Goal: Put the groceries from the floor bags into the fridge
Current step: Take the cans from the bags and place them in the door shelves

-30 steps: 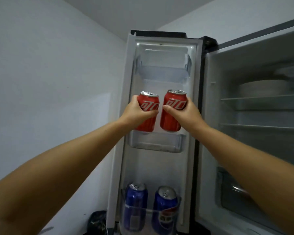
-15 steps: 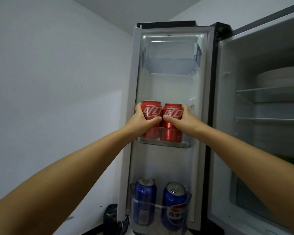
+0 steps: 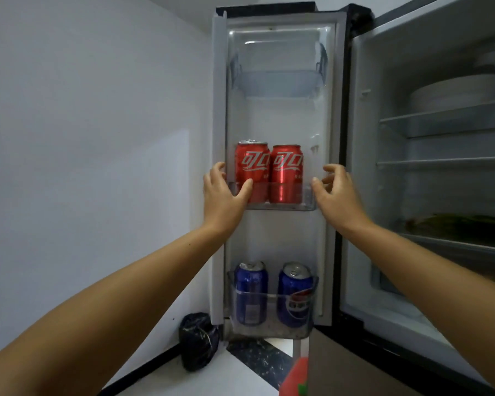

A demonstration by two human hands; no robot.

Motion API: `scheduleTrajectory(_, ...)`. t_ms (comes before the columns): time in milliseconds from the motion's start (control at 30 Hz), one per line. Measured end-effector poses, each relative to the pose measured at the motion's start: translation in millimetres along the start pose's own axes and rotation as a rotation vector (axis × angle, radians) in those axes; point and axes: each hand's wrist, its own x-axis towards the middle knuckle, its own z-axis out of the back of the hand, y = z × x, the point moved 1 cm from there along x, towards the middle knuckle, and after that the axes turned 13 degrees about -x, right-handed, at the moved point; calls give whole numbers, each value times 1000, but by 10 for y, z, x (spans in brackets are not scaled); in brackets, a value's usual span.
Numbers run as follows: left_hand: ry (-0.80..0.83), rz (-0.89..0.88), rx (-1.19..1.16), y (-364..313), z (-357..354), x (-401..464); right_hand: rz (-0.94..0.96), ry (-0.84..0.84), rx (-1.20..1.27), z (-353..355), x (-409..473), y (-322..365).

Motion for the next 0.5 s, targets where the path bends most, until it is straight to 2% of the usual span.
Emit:
scheduleTrajectory(133,-10,30,-8,71,-17,-374,-79,155,-39,-97,-408,-191)
scheduleTrajectory(267,79,115,-32,150,-57,-824,-90,308,-113,-201,-820,-258)
scheduleTrajectory(367,123,164,-23,236,-89,-1148,-57,380,-188,-316,-1179,-309)
scheduleTrajectory(500,100,237,5,319,-99,-1591,27,494,-316,-395,-1643,-394)
